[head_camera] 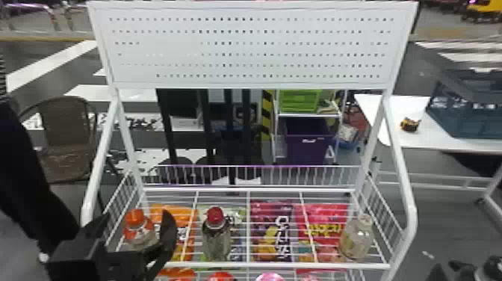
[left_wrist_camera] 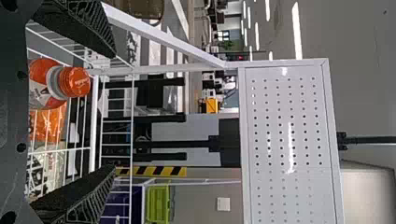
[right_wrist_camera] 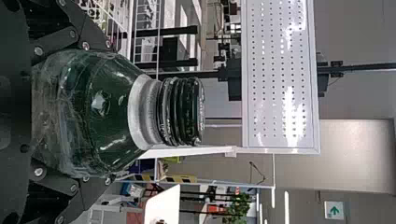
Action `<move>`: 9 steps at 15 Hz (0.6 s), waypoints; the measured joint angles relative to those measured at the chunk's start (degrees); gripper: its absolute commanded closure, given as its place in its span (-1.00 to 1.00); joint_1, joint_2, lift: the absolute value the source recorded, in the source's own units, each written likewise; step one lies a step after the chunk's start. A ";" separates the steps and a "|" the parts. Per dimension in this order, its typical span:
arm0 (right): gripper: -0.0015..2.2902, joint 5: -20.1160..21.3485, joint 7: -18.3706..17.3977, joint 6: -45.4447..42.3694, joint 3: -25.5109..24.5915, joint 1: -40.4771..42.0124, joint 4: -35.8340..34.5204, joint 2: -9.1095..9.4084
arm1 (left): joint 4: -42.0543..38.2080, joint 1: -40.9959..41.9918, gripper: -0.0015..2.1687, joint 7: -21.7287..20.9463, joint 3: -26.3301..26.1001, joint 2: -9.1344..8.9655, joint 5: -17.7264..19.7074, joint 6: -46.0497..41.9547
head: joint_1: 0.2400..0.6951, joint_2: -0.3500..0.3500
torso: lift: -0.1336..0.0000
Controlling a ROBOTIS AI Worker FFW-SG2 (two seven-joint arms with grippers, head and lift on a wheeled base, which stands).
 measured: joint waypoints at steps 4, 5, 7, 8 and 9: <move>-0.50 0.00 0.00 0.05 0.21 -0.11 0.05 0.00 | 4.94 -0.04 -0.97 0.44 -3.78 -0.01 -0.97 -4.45 | 0.14 0.00 | 1.00; -0.50 0.00 0.00 0.04 0.20 -0.13 0.01 0.00 | 7.42 -0.16 -0.97 0.36 -5.52 -0.01 -0.97 -7.37 | 0.14 0.00 | 1.00; -0.50 -0.13 -0.03 0.02 0.07 -0.25 -0.02 0.00 | 14.79 -1.22 -0.97 0.61 -10.15 -0.38 -0.90 -16.73 | 0.14 0.00 | 1.00; -0.50 -0.25 -0.03 0.02 -0.01 -0.27 -0.02 0.00 | 18.38 -2.11 -0.97 0.62 -12.09 -0.96 -0.87 -20.83 | 0.14 0.00 | 1.00; -0.50 -0.31 -0.03 0.04 -0.05 -0.28 0.04 0.00 | 21.38 -3.07 -0.97 0.65 -13.63 -1.60 -0.85 -23.86 | 0.14 0.00 | 1.00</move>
